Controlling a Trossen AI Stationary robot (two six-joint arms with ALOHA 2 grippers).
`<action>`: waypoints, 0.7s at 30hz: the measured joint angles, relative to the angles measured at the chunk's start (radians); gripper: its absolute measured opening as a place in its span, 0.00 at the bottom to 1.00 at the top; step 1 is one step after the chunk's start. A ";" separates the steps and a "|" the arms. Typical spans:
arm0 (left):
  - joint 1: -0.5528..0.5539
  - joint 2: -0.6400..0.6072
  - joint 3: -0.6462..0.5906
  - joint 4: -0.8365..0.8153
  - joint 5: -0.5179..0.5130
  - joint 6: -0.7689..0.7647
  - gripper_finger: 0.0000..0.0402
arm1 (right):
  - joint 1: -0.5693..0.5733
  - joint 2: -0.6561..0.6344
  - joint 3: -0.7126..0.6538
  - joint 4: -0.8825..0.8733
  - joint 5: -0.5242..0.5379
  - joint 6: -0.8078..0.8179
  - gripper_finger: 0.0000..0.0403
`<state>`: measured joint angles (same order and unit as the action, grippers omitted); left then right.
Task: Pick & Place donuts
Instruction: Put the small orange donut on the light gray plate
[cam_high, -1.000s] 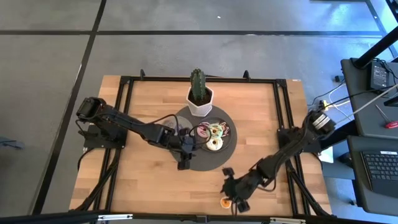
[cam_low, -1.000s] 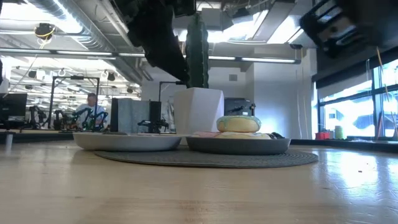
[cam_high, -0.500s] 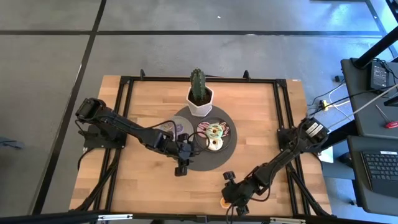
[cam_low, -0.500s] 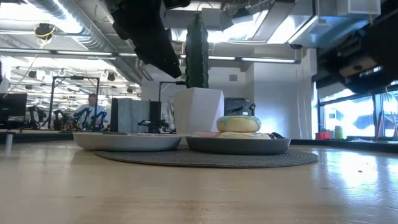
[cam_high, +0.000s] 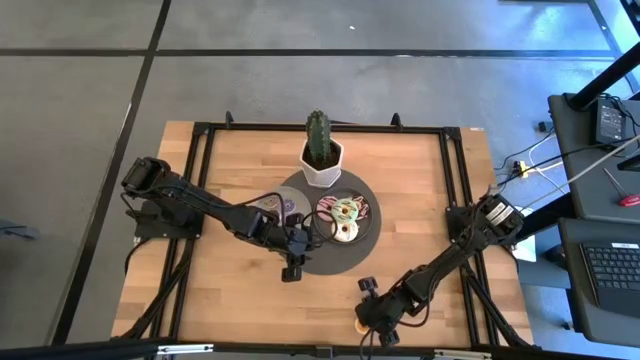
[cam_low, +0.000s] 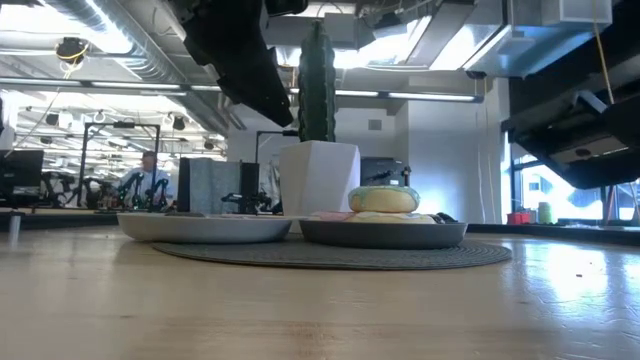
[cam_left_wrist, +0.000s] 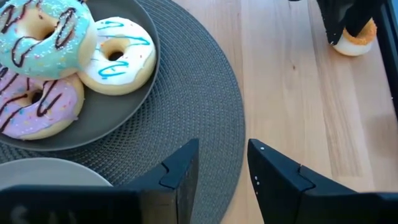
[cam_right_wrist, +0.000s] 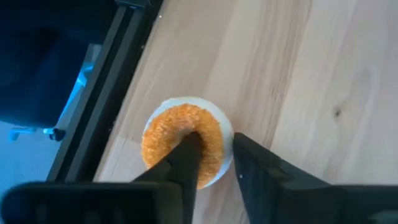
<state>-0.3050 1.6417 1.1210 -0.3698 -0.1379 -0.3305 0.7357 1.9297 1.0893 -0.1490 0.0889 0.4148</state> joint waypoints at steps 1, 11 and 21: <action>0.000 0.000 0.000 0.000 0.000 0.000 0.33 | 0.000 0.000 0.000 0.000 -0.001 -0.005 0.23; -0.011 -0.022 0.000 0.020 0.057 -0.069 0.34 | -0.055 -0.058 0.019 -0.020 -0.007 -0.159 0.03; -0.093 -0.110 0.000 0.006 0.055 -0.130 0.34 | -0.268 -0.060 0.060 0.042 -0.047 -0.405 0.08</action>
<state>-0.3983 1.5318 1.1210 -0.3634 -0.0828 -0.4607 0.4677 1.8698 1.1496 -0.1070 0.0418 0.0102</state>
